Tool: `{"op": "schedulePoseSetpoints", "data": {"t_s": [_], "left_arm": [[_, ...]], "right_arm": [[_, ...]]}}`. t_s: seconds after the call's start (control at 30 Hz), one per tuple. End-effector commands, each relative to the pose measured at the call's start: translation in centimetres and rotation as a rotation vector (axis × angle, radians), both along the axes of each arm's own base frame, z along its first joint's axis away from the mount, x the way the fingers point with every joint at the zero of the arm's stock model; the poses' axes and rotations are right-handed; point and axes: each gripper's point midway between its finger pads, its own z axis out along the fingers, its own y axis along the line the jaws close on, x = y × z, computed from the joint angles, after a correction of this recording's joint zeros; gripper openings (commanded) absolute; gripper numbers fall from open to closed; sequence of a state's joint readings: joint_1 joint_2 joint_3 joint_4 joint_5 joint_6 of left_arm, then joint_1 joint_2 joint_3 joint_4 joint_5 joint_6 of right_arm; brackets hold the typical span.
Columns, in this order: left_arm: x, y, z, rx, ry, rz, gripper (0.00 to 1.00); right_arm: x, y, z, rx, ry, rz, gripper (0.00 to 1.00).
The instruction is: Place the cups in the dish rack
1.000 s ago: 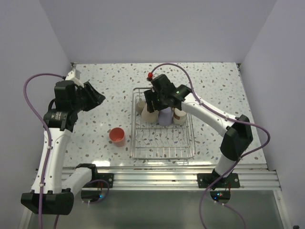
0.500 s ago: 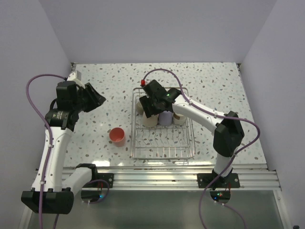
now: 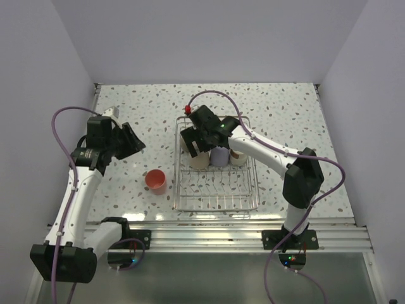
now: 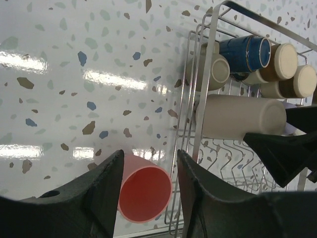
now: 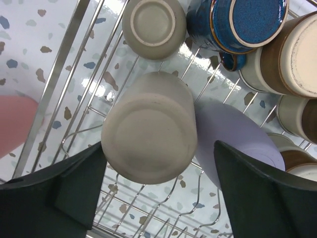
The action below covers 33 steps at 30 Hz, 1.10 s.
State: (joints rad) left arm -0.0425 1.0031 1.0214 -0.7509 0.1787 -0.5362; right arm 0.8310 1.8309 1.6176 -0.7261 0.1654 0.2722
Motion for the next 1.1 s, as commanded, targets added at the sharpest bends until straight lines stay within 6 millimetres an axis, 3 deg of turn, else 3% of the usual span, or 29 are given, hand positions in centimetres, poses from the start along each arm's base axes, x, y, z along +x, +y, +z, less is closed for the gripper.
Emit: {"op": "schedulePoseSetpoints", "data": {"t_s": [0.0, 0.03, 0.17, 0.4, 0.43, 0.57, 0.77, 1.07], "left_arm": [[-0.3, -0.4, -0.9, 0.018, 0.019, -0.041, 0.51], [-0.3, -0.6, -0.9, 0.018, 0.02, -0.048, 0.51], [-0.4, -1.1, -0.9, 0.029, 0.018, -0.071, 0.5], [-1.8, -4.2, -2.0, 0.061, 0.064, -0.187, 0.47], [-2.0, -4.6, -2.3, 0.065, 0.073, -0.195, 0.47], [-2.9, -6.1, -3.8, 0.092, 0.118, -0.226, 0.46], [-4.2, -7.9, -5.9, 0.148, 0.18, -0.267, 0.45], [-5.0, -7.2, -8.9, 0.304, 0.274, -0.221, 0.43]], "right_arm": [[0.7, 0.9, 2.8, 0.045, -0.061, 0.017, 0.94], [0.7, 1.1, 3.1, 0.05, -0.064, 0.019, 0.98], [0.8, 1.0, 5.0, 0.072, -0.085, 0.018, 0.99], [1.1, 0.8, 12.8, 0.176, -0.197, -0.007, 0.99], [1.1, 0.7, 14.6, 0.206, -0.224, -0.012, 0.99], [0.4, -0.1, 18.0, 0.259, -0.263, -0.028, 0.99], [-1.0, -1.8, 19.9, 0.295, -0.284, -0.048, 0.99], [-2.2, -4.0, 18.5, 0.276, -0.276, -0.091, 0.99]]}}
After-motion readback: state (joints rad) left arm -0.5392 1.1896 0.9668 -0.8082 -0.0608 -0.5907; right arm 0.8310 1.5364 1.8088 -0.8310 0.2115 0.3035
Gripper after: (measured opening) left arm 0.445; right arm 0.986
